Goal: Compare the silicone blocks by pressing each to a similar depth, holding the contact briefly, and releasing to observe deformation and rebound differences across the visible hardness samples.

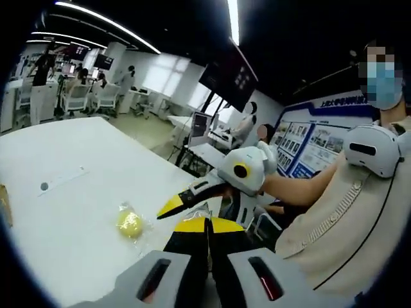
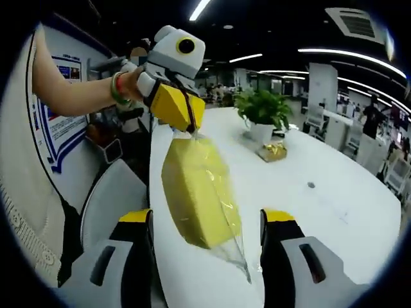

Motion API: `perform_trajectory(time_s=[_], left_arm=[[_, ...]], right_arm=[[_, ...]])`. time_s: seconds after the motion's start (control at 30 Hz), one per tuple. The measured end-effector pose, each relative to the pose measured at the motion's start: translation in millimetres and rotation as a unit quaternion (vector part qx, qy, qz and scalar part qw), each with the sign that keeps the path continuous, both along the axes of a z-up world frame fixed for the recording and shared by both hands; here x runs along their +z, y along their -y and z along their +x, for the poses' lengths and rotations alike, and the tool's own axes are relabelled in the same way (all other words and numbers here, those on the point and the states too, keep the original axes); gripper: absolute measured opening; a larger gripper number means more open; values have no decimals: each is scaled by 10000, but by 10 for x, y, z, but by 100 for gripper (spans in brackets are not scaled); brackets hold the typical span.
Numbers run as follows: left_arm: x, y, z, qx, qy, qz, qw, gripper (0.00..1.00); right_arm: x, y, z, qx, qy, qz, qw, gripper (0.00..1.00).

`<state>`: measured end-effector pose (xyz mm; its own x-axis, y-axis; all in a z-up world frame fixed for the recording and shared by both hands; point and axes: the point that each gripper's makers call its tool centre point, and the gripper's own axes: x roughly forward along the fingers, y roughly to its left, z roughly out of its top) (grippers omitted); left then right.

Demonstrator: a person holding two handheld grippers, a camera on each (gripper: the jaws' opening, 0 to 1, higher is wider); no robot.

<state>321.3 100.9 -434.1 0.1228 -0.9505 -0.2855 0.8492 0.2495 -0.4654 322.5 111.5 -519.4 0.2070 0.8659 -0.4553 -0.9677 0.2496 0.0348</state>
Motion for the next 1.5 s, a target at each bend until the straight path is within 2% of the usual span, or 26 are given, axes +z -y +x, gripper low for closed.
perform_trajectory(time_s=[0.1, 0.3, 0.43, 0.47, 0.53, 0.6, 0.67, 0.83, 0.97, 1.17, 1.2, 1.37, 1.4, 1.43, 1.5], left_arm=[[-15, 33, -14, -109, 16, 49, 9999, 0], [-51, 100, -93, -386, 25, 132, 9992, 0], [-75, 127, -123, -494, 0, 198, 9986, 0], [-82, 129, -128, -511, 3, 219, 9985, 0], [-111, 129, -162, -591, 5, 296, 9978, 0], [-121, 123, -178, -620, -7, 313, 9976, 0], [-133, 109, -169, -593, 0, 333, 9977, 0], [-141, 78, -176, -544, -43, 323, 9980, 0], [-158, 70, -198, -558, -50, 354, 9978, 0], [-168, 55, -200, -497, -66, 344, 9981, 0], [-175, 55, -201, -492, -60, 360, 9981, 0], [-167, 57, -207, -463, -66, 327, 9984, 0], [-171, 57, -210, -464, -77, 335, 9983, 0], [-171, 58, -211, -464, -71, 329, 9984, 0], [-173, 58, -213, -469, -73, 335, 9983, 0]], right_arm=[[-64, -35, 2, 155, 7, -131, 9998, 59], [-113, -66, -18, 292, -93, -164, 9994, 51], [-129, -95, -72, 499, -54, -176, 9986, 38], [-131, -100, -70, 540, 21, -178, 9984, 36], [-136, -103, -96, 596, -17, -175, 9981, 33], [-148, -104, -104, 575, -28, -175, 9982, 31], [-155, -108, -96, 561, 123, -161, 9982, 27], [-156, -121, -110, 489, 140, -173, 9986, 21], [-163, -135, -120, 467, 433, -252, 9977, 15], [-168, -138, -100, 326, 422, -316, 9981, 9], [-171, -139, -113, 305, 334, -329, 9984, 9], [-157, -143, -108, 293, 400, -328, 9982, 7], [-168, -146, -127, 291, 258, -321, 9987, 7], [-159, -144, -94, 228, 405, -318, 9984, 7], [-165, -153, -120, 257, 310, -318, 9987, 7]])
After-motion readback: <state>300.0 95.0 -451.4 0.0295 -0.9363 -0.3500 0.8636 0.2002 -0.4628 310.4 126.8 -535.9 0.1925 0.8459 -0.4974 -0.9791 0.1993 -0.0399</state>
